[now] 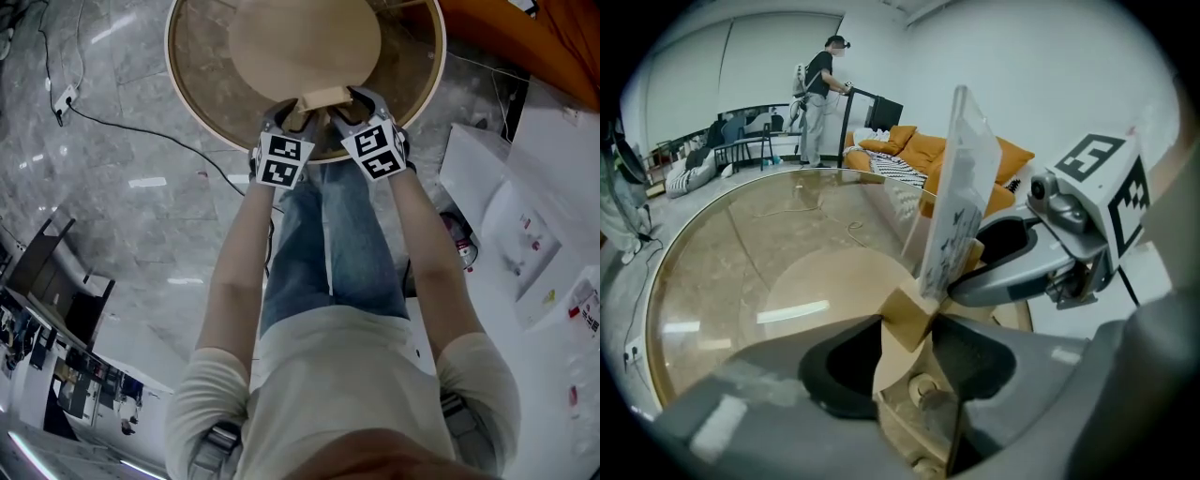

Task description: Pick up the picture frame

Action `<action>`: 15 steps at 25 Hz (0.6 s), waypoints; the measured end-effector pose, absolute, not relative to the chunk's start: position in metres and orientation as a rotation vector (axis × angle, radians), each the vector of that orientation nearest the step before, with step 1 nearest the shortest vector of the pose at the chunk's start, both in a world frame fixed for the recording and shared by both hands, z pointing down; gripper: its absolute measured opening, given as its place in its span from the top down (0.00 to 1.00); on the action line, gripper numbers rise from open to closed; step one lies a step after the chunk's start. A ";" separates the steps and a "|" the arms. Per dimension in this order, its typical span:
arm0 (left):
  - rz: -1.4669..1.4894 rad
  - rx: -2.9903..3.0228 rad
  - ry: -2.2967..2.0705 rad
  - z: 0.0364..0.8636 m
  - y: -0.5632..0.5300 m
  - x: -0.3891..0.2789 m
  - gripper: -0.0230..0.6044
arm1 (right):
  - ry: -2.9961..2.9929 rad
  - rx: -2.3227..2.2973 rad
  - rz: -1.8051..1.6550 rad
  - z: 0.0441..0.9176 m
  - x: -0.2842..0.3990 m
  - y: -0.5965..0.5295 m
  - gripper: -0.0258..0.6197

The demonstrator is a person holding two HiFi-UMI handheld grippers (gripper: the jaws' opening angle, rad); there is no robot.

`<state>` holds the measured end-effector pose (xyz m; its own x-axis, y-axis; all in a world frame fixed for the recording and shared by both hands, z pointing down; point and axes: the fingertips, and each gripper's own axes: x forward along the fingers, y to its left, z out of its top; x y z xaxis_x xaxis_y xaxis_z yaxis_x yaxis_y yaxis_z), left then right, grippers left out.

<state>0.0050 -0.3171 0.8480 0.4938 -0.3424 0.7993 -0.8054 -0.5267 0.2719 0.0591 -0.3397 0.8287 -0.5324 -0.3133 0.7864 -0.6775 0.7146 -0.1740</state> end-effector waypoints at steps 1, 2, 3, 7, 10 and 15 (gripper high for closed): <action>0.918 2.087 -0.944 0.847 -0.317 0.005 0.69 | -2.147 0.753 0.606 0.829 0.059 -0.340 0.62; 0.914 2.080 -0.953 0.846 -0.318 0.004 0.70 | -2.144 0.759 0.608 0.828 0.058 -0.341 0.63; 0.908 2.074 -0.967 0.844 -0.320 0.002 0.70 | -2.141 0.767 0.610 0.828 0.057 -0.341 0.63; 0.879 2.065 -1.005 0.835 -0.326 -0.001 0.72 | -2.139 0.808 0.609 0.819 0.054 -0.344 0.63; 0.873 2.081 -1.001 0.824 -0.325 -0.001 0.72 | -2.142 0.831 0.607 0.808 0.055 -0.342 0.64; 0.866 2.120 -1.001 0.796 -0.320 -0.001 0.72 | -2.143 0.898 0.603 0.780 0.056 -0.334 0.64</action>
